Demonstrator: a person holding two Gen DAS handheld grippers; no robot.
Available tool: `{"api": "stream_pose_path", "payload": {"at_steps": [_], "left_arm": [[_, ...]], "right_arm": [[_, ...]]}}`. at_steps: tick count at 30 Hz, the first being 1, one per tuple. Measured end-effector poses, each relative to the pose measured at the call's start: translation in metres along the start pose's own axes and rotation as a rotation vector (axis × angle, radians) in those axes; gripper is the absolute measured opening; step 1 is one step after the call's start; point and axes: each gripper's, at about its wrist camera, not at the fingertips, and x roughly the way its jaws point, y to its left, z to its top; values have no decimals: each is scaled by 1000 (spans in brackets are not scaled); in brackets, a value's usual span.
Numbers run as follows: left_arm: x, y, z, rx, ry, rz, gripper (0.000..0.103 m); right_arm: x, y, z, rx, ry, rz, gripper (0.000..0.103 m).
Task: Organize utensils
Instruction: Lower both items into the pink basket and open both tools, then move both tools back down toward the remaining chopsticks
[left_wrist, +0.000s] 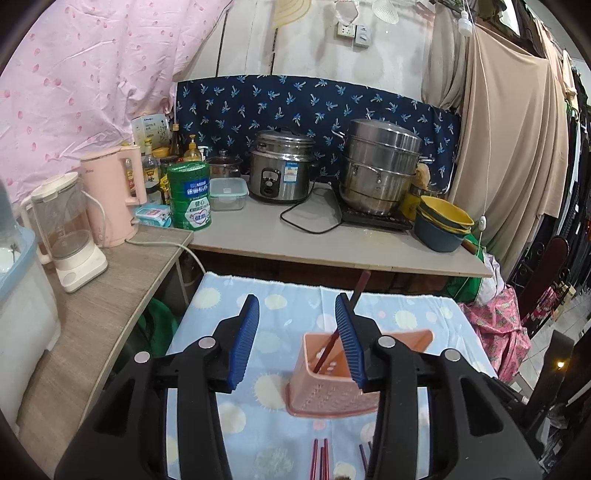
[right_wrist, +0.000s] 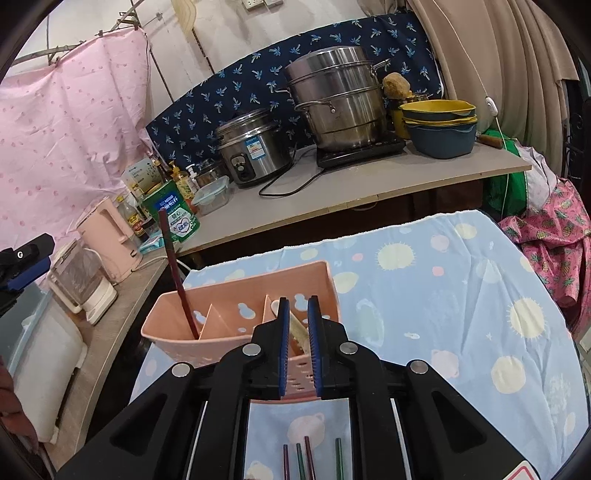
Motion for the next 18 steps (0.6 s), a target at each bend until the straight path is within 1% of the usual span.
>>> {"api": "stream_pose_path", "payload": {"at_steps": [3, 7, 10, 14, 16, 18], "left_arm": [[-9, 2, -19, 5, 32, -3, 47], [-18, 3, -56, 15, 104, -12, 48], [-21, 4, -95, 27, 183, -12, 48], [-25, 8, -145, 14, 282, -12, 48], [-27, 9, -171, 10, 336, -16, 48], [-31, 9, -192, 10, 373, -16, 48]], "right_arm": [[-16, -4, -17, 23, 18, 7, 12], [-37, -11, -50, 52, 60, 7, 18], [-54, -16, -79, 66, 100, 2, 18], [-74, -24, -119, 74, 154, -16, 18], [-83, -26, -137, 71, 181, -30, 18], [-89, -27, -156, 50, 205, -54, 18]]}}
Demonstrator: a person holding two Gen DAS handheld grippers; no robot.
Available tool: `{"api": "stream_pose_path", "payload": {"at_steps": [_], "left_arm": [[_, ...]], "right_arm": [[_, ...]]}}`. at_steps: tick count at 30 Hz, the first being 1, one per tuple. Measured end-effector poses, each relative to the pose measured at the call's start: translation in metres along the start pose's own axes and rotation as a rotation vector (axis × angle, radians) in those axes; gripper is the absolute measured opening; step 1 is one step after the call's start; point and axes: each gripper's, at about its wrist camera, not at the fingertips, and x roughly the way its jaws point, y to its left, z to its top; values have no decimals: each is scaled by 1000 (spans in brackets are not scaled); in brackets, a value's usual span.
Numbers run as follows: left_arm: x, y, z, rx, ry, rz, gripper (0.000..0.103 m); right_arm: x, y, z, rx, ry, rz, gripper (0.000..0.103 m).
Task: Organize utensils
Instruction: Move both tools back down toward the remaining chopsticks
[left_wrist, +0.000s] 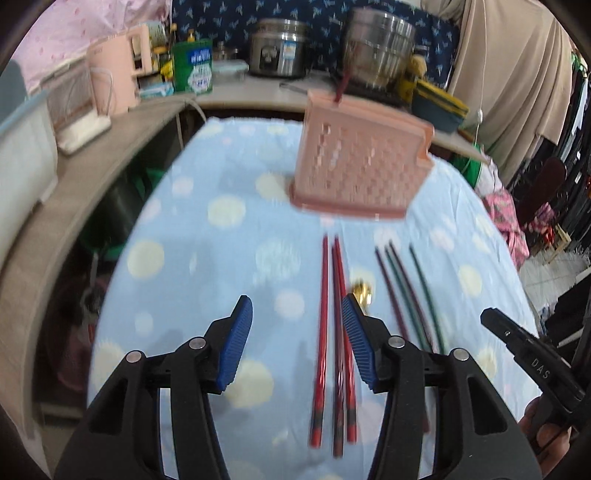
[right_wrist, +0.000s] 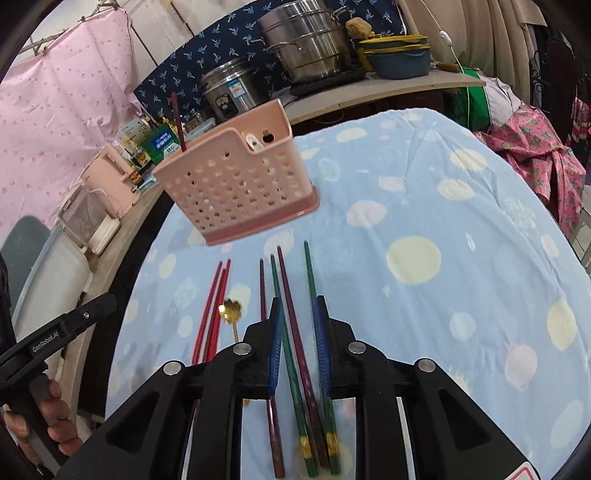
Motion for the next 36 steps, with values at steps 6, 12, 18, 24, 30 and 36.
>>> {"api": "stream_pose_path", "payload": {"at_steps": [6, 12, 18, 24, 30, 36], "left_arm": [[9, -2, -58, 1, 89, -7, 48], [6, -3, -87, 11, 96, -6, 53], [7, -2, -98, 21, 96, 9, 53], [11, 0, -102, 21, 96, 29, 53], [17, 2, -104, 17, 102, 38, 53], [19, 2, -103, 19, 93, 42, 53]], "right_arm": [[-1, -4, -51, -56, 57, -53, 18], [-7, -6, -78, -105, 54, -97, 18], [-9, -8, -86, -107, 64, -91, 18], [-7, -11, -93, -107, 83, -94, 18], [-7, -17, -95, -92, 82, -99, 18], [-4, -21, -94, -89, 84, -109, 17]]}}
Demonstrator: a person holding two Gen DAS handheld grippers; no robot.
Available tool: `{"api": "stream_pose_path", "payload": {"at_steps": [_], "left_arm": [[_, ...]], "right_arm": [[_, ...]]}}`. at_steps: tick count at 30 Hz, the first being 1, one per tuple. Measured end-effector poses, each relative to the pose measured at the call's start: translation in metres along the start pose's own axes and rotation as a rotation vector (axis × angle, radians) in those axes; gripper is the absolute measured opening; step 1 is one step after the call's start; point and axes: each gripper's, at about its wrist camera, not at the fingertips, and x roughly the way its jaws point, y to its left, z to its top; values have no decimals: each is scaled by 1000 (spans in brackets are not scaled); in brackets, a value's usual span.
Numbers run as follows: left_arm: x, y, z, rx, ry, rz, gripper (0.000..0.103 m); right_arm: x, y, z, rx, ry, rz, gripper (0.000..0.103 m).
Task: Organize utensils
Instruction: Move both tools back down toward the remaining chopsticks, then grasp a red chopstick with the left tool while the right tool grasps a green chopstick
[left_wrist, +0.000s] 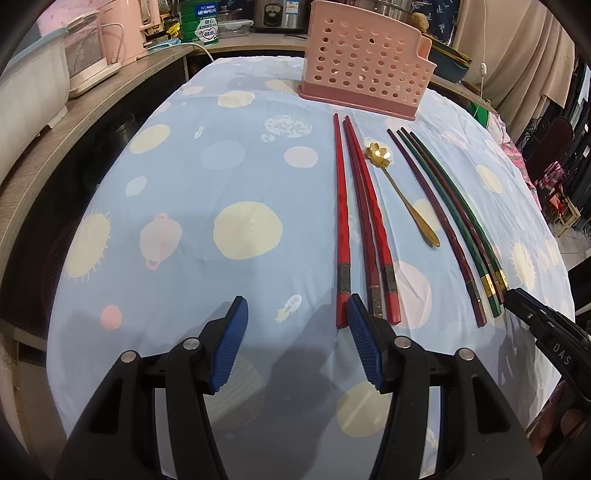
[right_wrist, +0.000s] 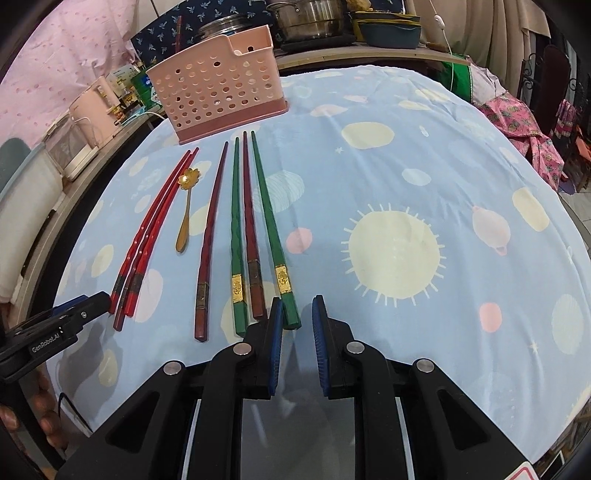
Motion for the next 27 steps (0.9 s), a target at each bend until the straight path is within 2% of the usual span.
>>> {"api": "stream_pose_path", "payload": {"at_steps": [8, 12, 13, 16, 18, 19, 22, 27], "left_arm": [[3, -7, 2, 23, 2, -6, 53], [8, -12, 5, 49, -3, 16, 51], [9, -13, 5, 58, -6, 22, 49], [8, -12, 5, 62, -11, 15, 30], [8, -10, 6, 54, -5, -6, 12], [7, -9, 6, 49, 1, -21, 9], [5, -6, 5, 34, 8, -48, 8], [-10, -5, 5, 25, -13, -51, 8]], "right_arm": [[5, 6, 4, -24, 0, 3, 17], [7, 7, 6, -30, -3, 2, 16], [7, 7, 6, -32, -4, 1, 16], [8, 7, 7, -37, -5, -3, 14], [7, 7, 7, -35, -3, 0, 10], [7, 7, 7, -34, -3, 2, 9], [5, 7, 6, -37, -3, 8, 8], [-7, 7, 7, -33, -24, 20, 8]]}}
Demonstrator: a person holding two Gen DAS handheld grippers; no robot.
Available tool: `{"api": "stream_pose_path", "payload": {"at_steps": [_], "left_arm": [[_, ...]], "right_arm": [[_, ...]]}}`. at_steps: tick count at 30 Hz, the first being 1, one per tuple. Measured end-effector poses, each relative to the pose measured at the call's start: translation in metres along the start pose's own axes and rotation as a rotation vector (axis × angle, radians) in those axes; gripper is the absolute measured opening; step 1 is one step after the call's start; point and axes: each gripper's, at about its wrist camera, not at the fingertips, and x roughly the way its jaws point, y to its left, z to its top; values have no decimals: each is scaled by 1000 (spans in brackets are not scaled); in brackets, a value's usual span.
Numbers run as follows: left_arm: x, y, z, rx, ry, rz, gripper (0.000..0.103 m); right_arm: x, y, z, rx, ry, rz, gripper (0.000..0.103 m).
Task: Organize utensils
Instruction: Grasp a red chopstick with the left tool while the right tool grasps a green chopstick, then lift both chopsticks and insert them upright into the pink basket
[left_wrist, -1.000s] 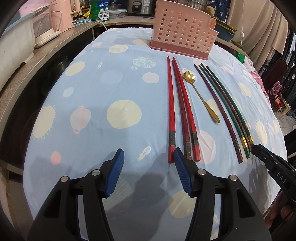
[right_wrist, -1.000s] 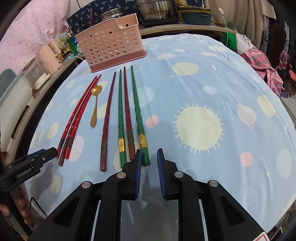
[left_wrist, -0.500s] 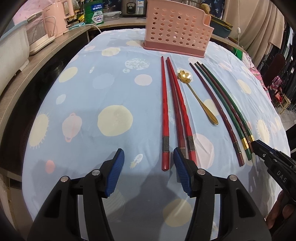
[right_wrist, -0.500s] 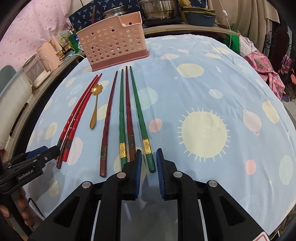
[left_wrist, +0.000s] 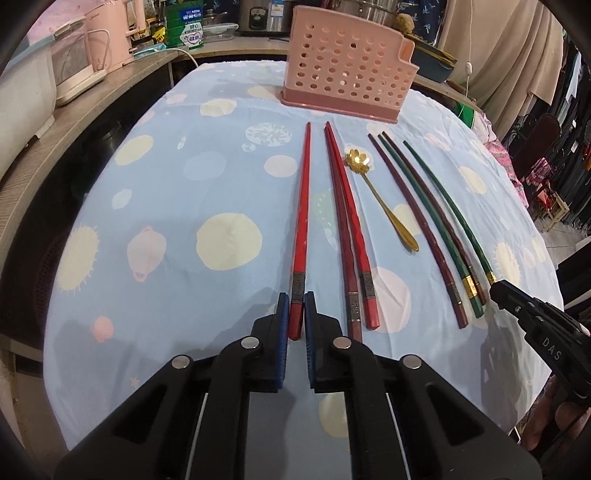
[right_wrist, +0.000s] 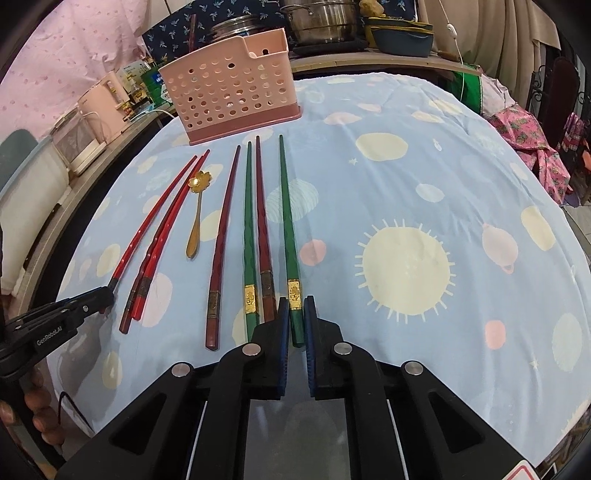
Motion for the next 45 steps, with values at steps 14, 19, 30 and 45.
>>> {"api": "stream_pose_path", "payload": {"at_steps": [14, 19, 30, 45], "left_arm": [[-77, 16, 48, -47, -178, 1, 7], [-99, 24, 85, -63, -261, 3, 7], [-117, 27, 167, -69, -377, -5, 7], [-165, 9, 268, -64, -621, -40, 7]], "right_arm": [[-72, -12, 53, 57, -194, 31, 7], [-95, -19, 91, 76, -281, 42, 7], [-114, -9, 169, 62, -424, 79, 7], [-127, 14, 273, 115, -647, 212, 7]]}}
